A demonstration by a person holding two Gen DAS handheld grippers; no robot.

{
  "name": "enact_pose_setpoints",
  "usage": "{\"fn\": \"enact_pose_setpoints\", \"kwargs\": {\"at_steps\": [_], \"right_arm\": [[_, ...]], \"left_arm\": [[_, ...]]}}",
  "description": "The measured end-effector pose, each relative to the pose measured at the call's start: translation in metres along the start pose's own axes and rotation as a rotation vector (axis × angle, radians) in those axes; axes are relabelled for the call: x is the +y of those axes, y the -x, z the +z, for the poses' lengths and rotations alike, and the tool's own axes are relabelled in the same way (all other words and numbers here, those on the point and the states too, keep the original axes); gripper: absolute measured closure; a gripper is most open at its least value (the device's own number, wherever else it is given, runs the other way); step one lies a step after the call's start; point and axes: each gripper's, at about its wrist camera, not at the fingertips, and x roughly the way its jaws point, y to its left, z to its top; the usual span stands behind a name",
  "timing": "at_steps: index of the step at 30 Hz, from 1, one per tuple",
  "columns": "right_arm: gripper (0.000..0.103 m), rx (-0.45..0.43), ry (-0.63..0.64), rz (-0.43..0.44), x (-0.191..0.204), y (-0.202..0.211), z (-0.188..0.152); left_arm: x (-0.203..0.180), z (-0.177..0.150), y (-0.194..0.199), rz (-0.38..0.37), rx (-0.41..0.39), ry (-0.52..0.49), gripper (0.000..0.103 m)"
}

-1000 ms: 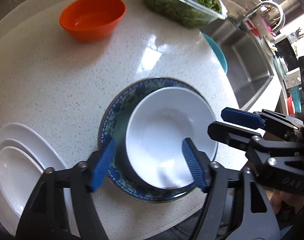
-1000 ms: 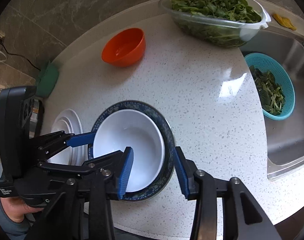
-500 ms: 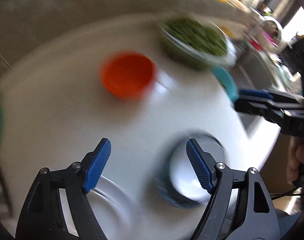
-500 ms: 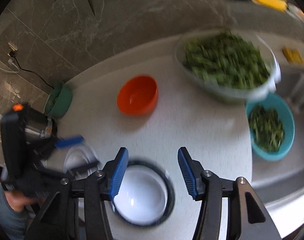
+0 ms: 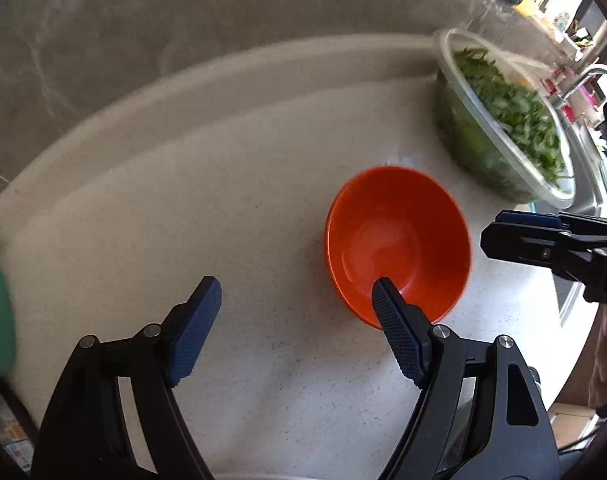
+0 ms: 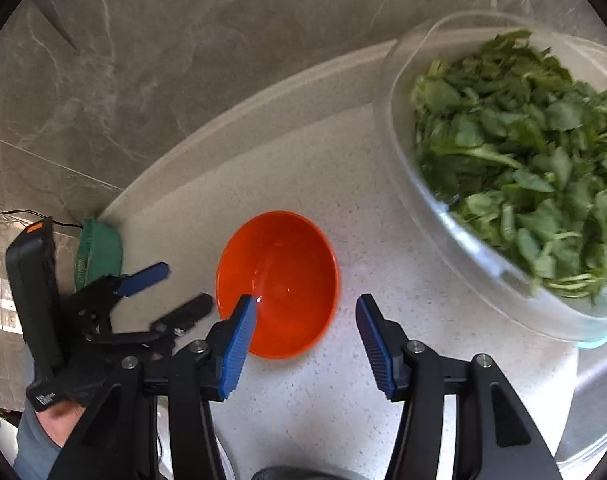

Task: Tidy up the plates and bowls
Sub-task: 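Move both grippers to the orange bowl, then close both grippers on the rim of the orange bowl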

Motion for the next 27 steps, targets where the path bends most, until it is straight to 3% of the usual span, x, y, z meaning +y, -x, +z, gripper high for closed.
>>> {"fn": "enact_pose_setpoints", "kwargs": {"at_steps": [8,10,12,14,17,21,25,27], "right_arm": [[0.047,0.036,0.003,-0.03,0.003,-0.033,0.004],[0.047,0.038,0.008,-0.038,0.005,-0.038,0.005],[0.049,0.046,0.008,-0.038,0.006,-0.044,0.006],[0.051,0.046,0.007,-0.037,0.007,-0.049,0.007],[0.052,0.049,0.003,-0.035,0.008,-0.053,0.009],[0.066,0.059,0.016,-0.047,0.006,-0.058,0.009],[0.084,0.068,0.02,-0.05,0.004,-0.062,0.007],[0.088,0.072,0.025,-0.048,0.004,-0.064,0.006]], "left_arm": [[0.013,0.003,-0.02,-0.006,-0.002,0.01,0.028],[0.001,0.007,-0.028,-0.006,-0.007,0.011,0.029],[0.0,0.007,-0.032,-0.019,-0.006,0.01,0.046],[-0.003,0.006,-0.036,-0.03,0.005,0.009,0.052],[-0.006,0.006,-0.045,-0.034,0.023,0.003,0.053],[-0.008,0.01,-0.055,-0.075,0.029,0.018,0.076],[-0.011,0.014,-0.065,-0.077,0.046,0.0,0.082],[-0.011,0.013,-0.067,-0.086,0.045,0.003,0.085]]}}
